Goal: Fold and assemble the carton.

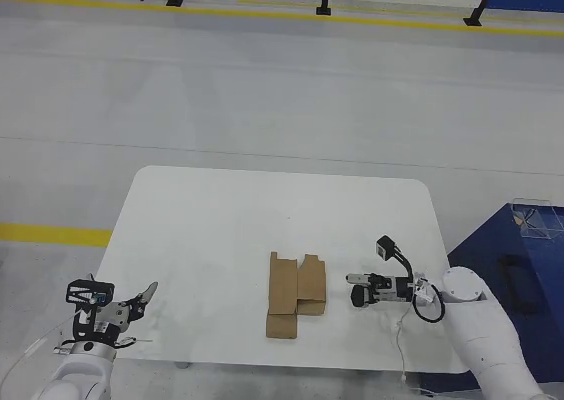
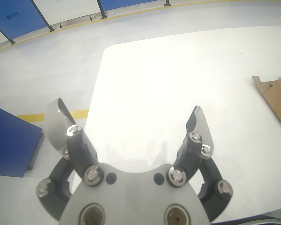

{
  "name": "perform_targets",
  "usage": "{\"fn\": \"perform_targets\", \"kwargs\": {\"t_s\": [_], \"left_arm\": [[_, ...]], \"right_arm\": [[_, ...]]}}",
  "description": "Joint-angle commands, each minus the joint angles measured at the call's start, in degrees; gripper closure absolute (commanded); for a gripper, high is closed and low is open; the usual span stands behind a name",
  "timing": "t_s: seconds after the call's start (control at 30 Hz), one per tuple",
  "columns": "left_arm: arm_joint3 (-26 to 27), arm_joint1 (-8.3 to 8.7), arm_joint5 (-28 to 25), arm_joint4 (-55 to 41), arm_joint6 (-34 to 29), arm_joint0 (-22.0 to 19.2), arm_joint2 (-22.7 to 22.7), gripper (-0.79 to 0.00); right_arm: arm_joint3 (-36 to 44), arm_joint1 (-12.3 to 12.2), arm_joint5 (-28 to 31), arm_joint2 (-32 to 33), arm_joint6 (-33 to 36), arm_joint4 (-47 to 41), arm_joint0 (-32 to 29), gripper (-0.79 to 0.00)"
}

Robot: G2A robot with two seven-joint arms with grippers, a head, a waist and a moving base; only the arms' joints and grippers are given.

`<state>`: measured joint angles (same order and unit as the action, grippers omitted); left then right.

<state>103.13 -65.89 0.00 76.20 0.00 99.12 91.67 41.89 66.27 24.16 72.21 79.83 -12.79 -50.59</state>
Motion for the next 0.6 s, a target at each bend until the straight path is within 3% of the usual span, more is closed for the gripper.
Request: {"fn": "perform_targets", "kwargs": {"t_s": [0.0, 0.1, 0.17, 0.27, 0.3, 0.33, 0.57], "left_arm": [[0.0, 0.0, 0.0, 0.0, 0.0, 0.0, 0.0, -0.785], [0.0, 0.0, 0.0, 0.0, 0.0, 0.0, 0.0, -0.785], [0.0, 0.0, 0.0, 0.0, 0.0, 0.0, 0.0, -0.785], [0.0, 0.0, 0.0, 0.0, 0.0, 0.0, 0.0, -0.785], [0.0, 0.0, 0.0, 0.0, 0.0, 0.0, 0.0, -0.785], [0.0, 0.0, 0.0, 0.0, 0.0, 0.0, 0.0, -0.785], [0.0, 0.0, 0.0, 0.0, 0.0, 0.0, 0.0, -0.785]], "right_arm": [[-2.5, 0.8, 2.3, -2.3, -2.4, 0.8, 1.3, -0.785], [-5.6, 2.1, 3.4, -4.9, -3.8, 0.6, 3.2, -0.754], [-7.5, 2.8, 3.9, -6.4, -5.5, 1.2, 4.5, -0.628], [-9.7, 3.8, 4.7, -8.5, -7.8, 2.0, 6.0, -0.517], [-10.4, 4.2, 5.0, -9.2, -8.7, 2.6, 6.4, -0.379], [-11.0, 4.5, 5.4, -9.9, -9.8, 3.2, 6.8, -0.336], [-16.0, 7.3, 4.6, -14.5, -16.3, 6.1, 9.2, -0.265]]}}
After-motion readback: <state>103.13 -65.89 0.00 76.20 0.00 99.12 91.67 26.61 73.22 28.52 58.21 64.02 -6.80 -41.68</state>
